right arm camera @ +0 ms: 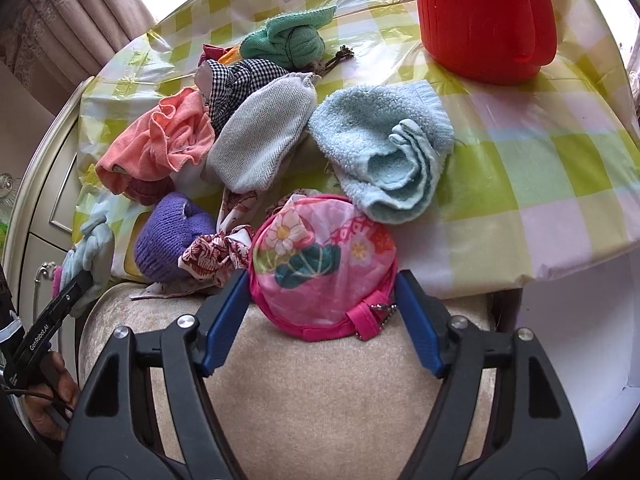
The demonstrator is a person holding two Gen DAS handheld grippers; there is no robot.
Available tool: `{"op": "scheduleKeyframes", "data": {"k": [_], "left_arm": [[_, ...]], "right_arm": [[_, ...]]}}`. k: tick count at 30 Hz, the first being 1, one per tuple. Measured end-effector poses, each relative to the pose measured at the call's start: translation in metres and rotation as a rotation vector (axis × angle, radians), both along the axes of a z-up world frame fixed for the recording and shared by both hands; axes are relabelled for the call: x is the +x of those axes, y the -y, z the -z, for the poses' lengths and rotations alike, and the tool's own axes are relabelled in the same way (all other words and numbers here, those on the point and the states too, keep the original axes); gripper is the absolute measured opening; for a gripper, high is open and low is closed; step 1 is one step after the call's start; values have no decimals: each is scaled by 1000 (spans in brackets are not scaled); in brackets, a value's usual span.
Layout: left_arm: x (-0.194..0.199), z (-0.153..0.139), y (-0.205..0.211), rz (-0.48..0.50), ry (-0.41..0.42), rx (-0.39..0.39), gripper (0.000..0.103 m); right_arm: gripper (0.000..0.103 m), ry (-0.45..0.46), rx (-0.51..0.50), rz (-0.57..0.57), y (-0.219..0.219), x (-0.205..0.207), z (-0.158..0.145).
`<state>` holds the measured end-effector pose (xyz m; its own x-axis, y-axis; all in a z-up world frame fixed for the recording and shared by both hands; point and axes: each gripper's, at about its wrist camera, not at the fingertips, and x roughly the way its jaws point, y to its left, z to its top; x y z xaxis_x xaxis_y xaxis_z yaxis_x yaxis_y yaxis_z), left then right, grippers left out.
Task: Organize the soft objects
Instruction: 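Grasp the pink round pouch with the right tool while the left tool lifts the pig plush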
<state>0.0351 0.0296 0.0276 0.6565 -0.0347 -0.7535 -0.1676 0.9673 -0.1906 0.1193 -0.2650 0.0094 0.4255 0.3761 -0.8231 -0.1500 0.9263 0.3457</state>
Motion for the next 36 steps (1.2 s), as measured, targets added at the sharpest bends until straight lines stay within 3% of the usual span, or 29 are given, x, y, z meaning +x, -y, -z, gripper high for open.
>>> {"op": "scheduleKeyframes", "data": {"k": [4,5,6,7,14,16,21,25,29,33,35,36], "left_arm": [[-5,-8,21,45,33,-12,49],[-6,-9,28,62,39,-16,49],[-6,-11,35,80,44,-18,49],[-6,-13,43,99,47,-20,49],[-2,-21,91,205,61,-8,49],[-2,-22,100,222,63,-4,49],[-2,-24,113,250,61,5,49],[-2,-24,116,254,59,7,49],[-1,-22,116,252,53,3,49],[0,-20,117,256,48,-1,49],[1,-19,118,259,48,-3,49],[1,-20,118,261,49,-5,49]], "right_arm": [[75,38,8,-1,9,-19,-11],[66,42,15,4,13,-23,-13],[40,32,18,8,17,-24,-13],[38,24,34,15,23,-27,-12],[40,1,66,89,57,-29,-3],[79,-15,77,123,65,-25,-1],[90,23,27,102,61,-5,-3],[92,10,-43,35,41,11,4],[92,0,-178,-30,14,21,13],[92,13,-240,-29,5,30,17],[86,14,-238,-27,6,31,17],[75,7,-231,-30,7,31,18]]}}
